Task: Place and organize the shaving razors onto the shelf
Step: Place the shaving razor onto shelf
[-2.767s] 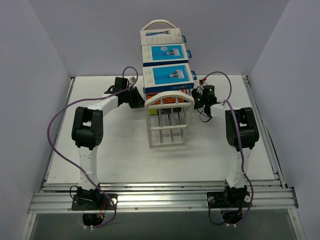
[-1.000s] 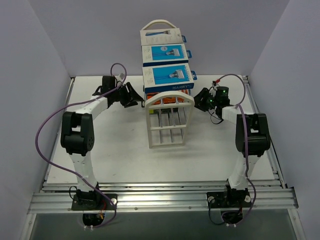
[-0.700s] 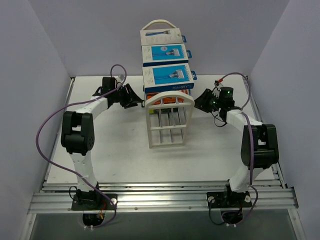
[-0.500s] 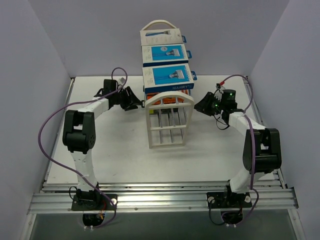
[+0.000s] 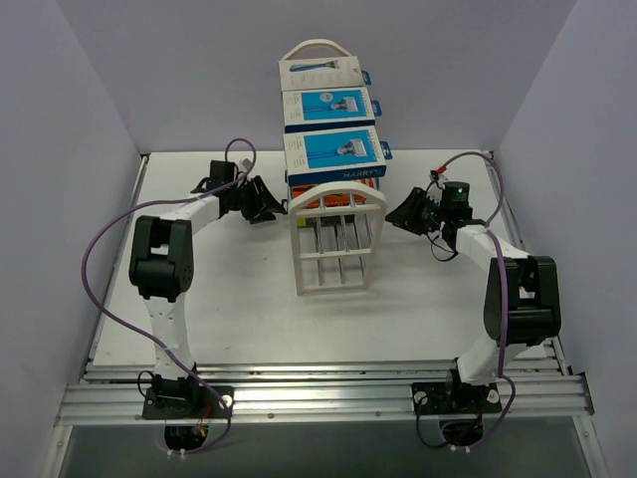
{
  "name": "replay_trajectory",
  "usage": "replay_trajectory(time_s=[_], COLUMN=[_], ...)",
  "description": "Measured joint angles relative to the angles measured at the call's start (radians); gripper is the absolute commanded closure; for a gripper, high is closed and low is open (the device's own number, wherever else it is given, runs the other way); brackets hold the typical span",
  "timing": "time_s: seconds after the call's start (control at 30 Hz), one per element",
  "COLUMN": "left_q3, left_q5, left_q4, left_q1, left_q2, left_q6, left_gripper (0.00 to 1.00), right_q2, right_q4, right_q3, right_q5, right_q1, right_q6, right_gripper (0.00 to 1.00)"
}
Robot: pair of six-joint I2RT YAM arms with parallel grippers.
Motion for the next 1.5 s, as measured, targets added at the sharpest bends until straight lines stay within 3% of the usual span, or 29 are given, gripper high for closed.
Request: replay_trajectory(time_s=[1.27,1.43,1.5], left_q3=[0.019,0.019,0.019], left_q5=[0.027,0.031,0.031], left_q4=[0.035,0.036,0.037], left_q1=[-0.029,-0.028,-0.026], left_q2=[0.017,0.017,0.017], left_q6=[-0.006,-0.006,-0.005], left_gripper=[0.46,0.41,0.34], right_q2=[0.011,0.011,0.011], right_q4=[0.009,0.008,0.008], right_q3=[-0.015,-0.014,-0.014], right_q5=[0.000,0.000,0.001], right_q1=[0.000,0.000,0.000], right_q6=[0.000,-0.003,-0.005], right_gripper=[0.69,0.69,0.68])
